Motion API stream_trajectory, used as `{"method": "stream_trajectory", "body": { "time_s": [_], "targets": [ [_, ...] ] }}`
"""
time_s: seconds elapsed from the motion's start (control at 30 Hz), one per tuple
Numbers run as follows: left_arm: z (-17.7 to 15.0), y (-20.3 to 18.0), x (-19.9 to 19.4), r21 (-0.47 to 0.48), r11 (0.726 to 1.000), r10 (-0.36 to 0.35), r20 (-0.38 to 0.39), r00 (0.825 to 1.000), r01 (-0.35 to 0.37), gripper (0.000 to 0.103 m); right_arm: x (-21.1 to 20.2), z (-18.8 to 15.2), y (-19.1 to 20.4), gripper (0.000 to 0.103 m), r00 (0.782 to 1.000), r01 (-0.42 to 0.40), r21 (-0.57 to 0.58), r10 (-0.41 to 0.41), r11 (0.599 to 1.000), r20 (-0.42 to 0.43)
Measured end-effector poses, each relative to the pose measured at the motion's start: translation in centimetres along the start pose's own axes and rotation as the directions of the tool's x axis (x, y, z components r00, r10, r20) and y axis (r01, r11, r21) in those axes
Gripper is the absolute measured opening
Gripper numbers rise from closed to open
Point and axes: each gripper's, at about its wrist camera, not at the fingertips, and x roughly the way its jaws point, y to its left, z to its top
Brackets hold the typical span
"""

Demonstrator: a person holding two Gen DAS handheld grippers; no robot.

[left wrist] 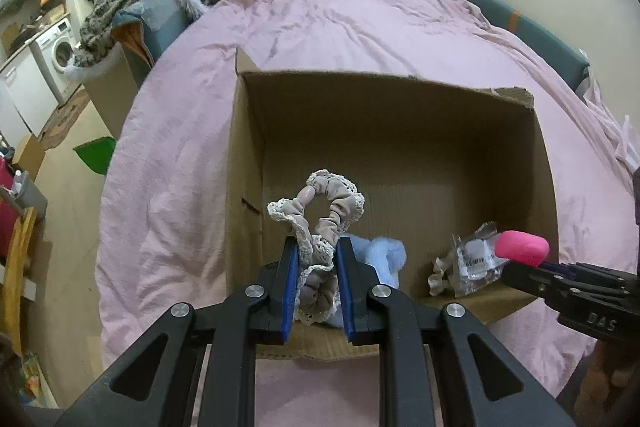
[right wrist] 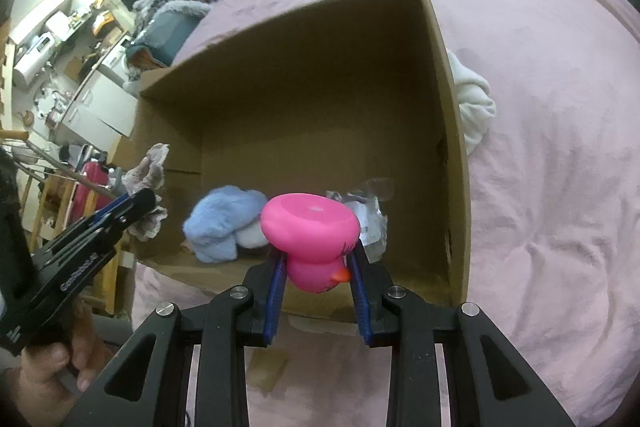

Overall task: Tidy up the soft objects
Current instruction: 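Lower the lace scrunchie into the box and open the left tool while the right holds the duck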

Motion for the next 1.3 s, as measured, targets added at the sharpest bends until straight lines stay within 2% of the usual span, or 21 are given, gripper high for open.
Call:
{"method": "stream_trajectory", "body": {
  "time_s": [0.37,0.6,0.73,0.77,0.83,0.93,1.07,1.1,1.13,1.17,1.2,1.3],
  "targets": [
    [-0.6,-0.2,0.7,-0.01,1.0,-0.016,-0.035,0.999,0.016,0.017,1.5,-0.6,0.5,0.032,0.998,0.03,-0.017,-0.031,0.999,-0.049],
    [-0.8,-0.5,0.7,0.007,1.0,-0.004,-0.035,0.999,0.004,0.022,1.6,-0.7,0.6,0.032,0.998,0.023,-0.016,-0.024,1.0,-0.056],
    [-0.9,-0.7,0.7,0.022,1.0,-0.002,-0.034,0.999,0.003,0.03,1.7,-0.7,0.5,0.032,0.998,0.02,-0.014,-0.021,1.0,-0.056],
    [-0.9,-0.8,0.6,0.028,0.999,-0.028,-0.009,1.0,0.028,0.031,1.7,-0.8,0.5,0.032,0.998,0.02,-0.013,-0.021,1.0,-0.056],
    [-0.9,-0.9,0.4,0.034,0.999,-0.026,0.003,1.0,0.026,0.042,1.6,-0.8,0.4,0.032,0.998,0.02,-0.012,-0.021,1.0,-0.055],
    [-0.9,-1.0,0.2,0.036,0.999,-0.029,0.015,0.999,0.028,0.052,1.7,-0.8,0.3,0.032,0.999,0.014,-0.003,-0.014,1.0,-0.052],
    [-0.9,-1.0,0.1,0.03,0.999,-0.015,0.018,1.0,0.015,0.056,1.4,-0.7,0.0,0.033,0.999,-0.007,0.019,0.008,1.0,-0.039],
    [-0.8,-1.0,0.1,0.027,1.0,-0.012,0.018,1.0,0.011,0.058,1.3,-0.8,-0.3,0.034,0.999,-0.009,0.03,0.01,1.0,-0.034],
    [-0.7,-1.0,0.0,0.018,1.0,-0.009,0.02,1.0,0.008,0.06,1.2,-0.8,-0.5,0.042,0.999,-0.014,0.043,0.016,0.999,-0.029],
    [-0.6,-0.8,-0.1,0.002,1.0,-0.013,0.022,1.0,0.013,0.06,1.0,-0.7,-0.8,0.059,0.999,-0.027,0.059,0.028,0.998,-0.021],
    [-0.6,-0.6,-0.2,-0.014,1.0,-0.024,0.022,0.999,0.025,0.061,0.7,-0.6,-0.9,0.065,0.999,-0.041,0.075,0.042,0.996,-0.007],
    [-0.5,-0.2,-0.5,-0.044,0.999,-0.028,0.033,0.999,0.03,0.061,-0.2,-0.3,-1.2,0.068,0.998,-0.051,0.096,0.047,0.994,0.044]
  ]
}}
